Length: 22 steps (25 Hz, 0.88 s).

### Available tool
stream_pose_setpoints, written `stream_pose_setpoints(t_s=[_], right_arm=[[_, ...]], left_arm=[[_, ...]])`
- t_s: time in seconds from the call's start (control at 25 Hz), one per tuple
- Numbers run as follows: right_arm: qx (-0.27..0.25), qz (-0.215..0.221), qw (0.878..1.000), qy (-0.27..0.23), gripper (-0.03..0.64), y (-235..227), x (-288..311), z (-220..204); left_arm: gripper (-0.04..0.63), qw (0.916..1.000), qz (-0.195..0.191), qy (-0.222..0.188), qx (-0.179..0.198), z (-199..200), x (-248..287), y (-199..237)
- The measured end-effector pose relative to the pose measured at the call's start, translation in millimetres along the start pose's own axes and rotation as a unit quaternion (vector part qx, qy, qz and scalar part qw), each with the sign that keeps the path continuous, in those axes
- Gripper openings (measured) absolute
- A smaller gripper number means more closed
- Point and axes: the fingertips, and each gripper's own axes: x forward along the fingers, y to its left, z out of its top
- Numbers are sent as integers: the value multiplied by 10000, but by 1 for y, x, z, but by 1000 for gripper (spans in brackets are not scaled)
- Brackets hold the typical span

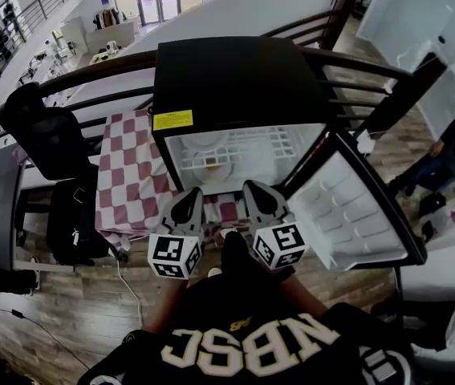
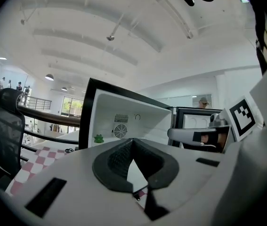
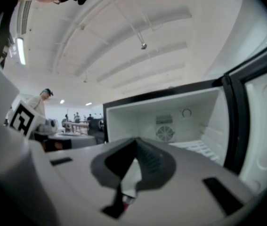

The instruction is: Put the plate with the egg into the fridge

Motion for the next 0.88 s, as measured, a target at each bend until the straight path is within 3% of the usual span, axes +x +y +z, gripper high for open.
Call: stream_pose_setpoints(t_s=[0.88], right_arm=[[132,-139,9996,183,21,4,1,-14]], left_arm=[[20,10000,49,-36,-62,-4,-5,6]])
